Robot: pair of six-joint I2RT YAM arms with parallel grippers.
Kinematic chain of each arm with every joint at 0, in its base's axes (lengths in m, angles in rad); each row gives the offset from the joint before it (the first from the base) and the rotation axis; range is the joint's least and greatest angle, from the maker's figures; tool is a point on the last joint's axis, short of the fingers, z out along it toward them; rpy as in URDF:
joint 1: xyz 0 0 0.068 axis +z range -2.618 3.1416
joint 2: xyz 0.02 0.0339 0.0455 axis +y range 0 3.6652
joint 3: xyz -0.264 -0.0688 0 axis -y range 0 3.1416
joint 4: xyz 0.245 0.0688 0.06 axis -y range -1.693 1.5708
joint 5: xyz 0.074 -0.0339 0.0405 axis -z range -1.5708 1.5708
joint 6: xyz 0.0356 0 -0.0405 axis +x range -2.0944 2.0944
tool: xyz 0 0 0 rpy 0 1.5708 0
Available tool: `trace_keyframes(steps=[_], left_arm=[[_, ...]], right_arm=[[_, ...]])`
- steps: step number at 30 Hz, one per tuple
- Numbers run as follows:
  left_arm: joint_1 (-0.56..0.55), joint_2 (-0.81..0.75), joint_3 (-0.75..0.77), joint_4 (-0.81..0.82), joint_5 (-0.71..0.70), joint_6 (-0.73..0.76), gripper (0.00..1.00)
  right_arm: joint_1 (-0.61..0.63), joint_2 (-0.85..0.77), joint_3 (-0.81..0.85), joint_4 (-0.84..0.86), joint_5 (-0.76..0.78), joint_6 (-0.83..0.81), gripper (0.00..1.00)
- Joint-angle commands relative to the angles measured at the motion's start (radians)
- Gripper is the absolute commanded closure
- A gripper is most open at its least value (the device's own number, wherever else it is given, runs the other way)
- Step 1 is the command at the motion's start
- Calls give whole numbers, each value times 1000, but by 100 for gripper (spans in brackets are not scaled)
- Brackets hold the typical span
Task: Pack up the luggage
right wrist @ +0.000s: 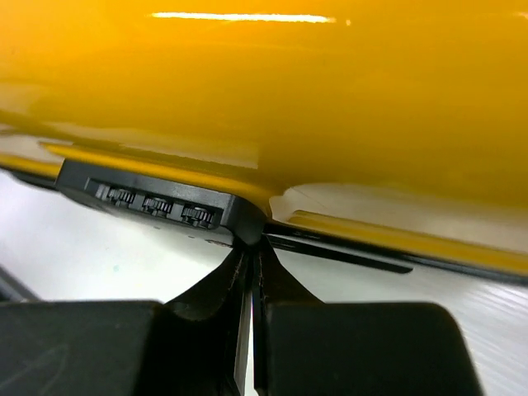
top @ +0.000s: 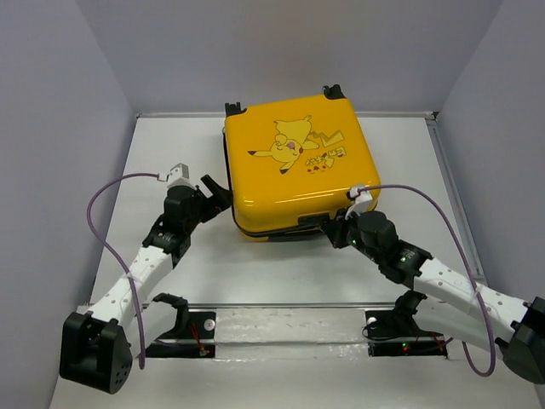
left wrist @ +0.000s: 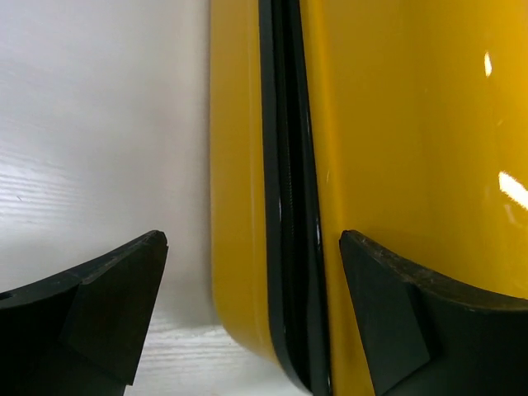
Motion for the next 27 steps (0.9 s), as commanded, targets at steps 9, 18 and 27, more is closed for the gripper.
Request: trace_keyframes(steps=[9,18,27], left_arm=[[-141,-194,26,-31,-49,79,16],[-288,-134,16,109,249,137,1],[-431,62,13,374,206,53,1]], right_arm=[[-94,-180,-57,-94,119,79,93],[-114,-239,-55,-216,152,125,93],[-114,-190,-81,-130,-12,134,93]])
